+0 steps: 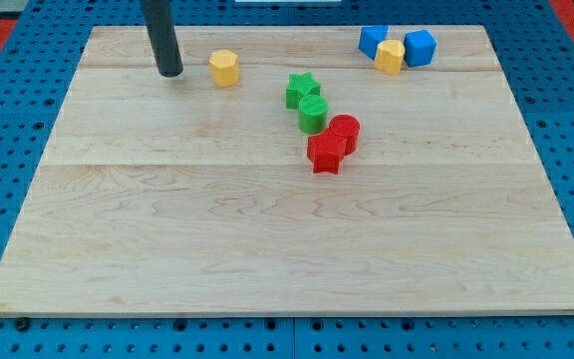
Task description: Point your arm at the bottom left side of green circle
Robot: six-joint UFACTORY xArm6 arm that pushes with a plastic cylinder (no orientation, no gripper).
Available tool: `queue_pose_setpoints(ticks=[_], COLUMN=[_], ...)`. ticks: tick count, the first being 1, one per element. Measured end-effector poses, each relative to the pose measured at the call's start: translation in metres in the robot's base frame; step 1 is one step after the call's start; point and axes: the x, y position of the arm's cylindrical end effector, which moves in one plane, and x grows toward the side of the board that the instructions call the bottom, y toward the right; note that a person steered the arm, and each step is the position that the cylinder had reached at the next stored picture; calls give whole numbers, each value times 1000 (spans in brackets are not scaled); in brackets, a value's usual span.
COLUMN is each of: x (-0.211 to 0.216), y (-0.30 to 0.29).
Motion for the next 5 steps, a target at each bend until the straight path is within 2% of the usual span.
queue_pose_setpoints(ticks=[2,3,4,5], x=[-43,-19,28,72], y=[8,-23,-46,-27])
